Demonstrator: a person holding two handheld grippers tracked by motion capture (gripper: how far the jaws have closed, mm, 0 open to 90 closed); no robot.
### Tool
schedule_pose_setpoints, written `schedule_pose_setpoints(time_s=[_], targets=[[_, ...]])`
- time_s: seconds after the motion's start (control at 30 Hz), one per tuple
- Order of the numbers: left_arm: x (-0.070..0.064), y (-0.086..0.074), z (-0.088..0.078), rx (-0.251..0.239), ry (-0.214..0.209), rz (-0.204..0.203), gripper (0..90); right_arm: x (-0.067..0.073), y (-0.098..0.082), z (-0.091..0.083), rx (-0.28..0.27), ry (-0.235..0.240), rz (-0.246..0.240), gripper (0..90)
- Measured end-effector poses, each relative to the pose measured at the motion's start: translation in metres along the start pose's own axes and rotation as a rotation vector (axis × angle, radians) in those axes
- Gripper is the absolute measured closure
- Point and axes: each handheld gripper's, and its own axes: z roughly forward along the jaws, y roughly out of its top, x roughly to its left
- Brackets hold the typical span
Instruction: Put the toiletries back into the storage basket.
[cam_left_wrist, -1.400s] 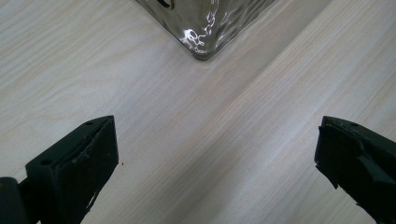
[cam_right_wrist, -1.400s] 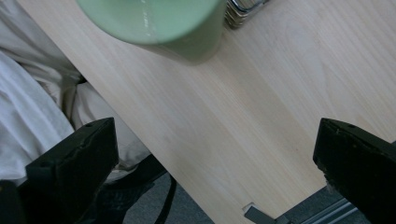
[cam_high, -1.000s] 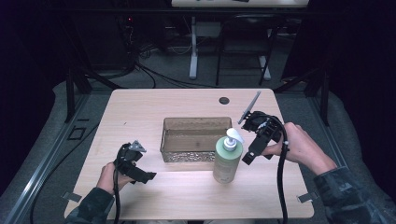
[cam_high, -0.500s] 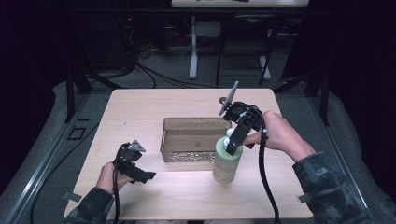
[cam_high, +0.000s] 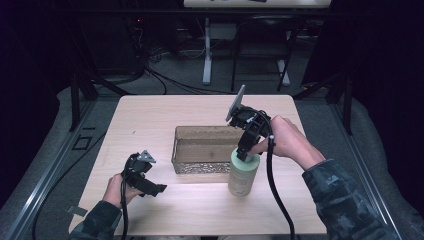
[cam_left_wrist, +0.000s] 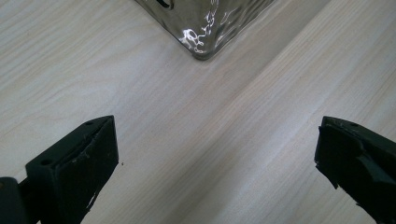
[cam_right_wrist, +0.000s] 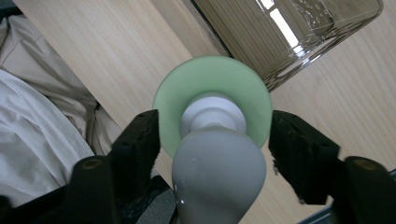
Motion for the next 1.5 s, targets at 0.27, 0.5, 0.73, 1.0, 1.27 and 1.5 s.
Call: schedule_pose_setpoints(time_s=[0.27,0.5,0.73,1.0,1.27,1.5], targets=[[0.000,0.000,0.000,0.006,-0.001,0.004,0.0,0.001,0.000,-0.006,-0.011,-0.024,0.017,53.1],[0.000,0.000,0.000,0.007,0.000,0.006,0.0,0.003,0.001,-0.011,-0.012,-0.042,0.011,59.3],[0.000,0.000,0.000,0.010,-0.001,0.008,0.0,0.006,0.001,-0.013,-0.019,-0.059,-0.002,62.7],[0.000,0.000,0.000,0.011,-0.004,0.009,0.0,0.009,0.003,-0.014,0.007,-0.065,-0.025,62.9],[0.000,0.000,0.001,0.015,-0.007,0.004,0.0,0.010,0.005,-0.023,0.005,-0.065,-0.031,62.9],[0.001,0.001,0.002,0.017,-0.007,0.007,0.0,0.010,0.009,-0.035,0.005,-0.071,-0.036,62.9]])
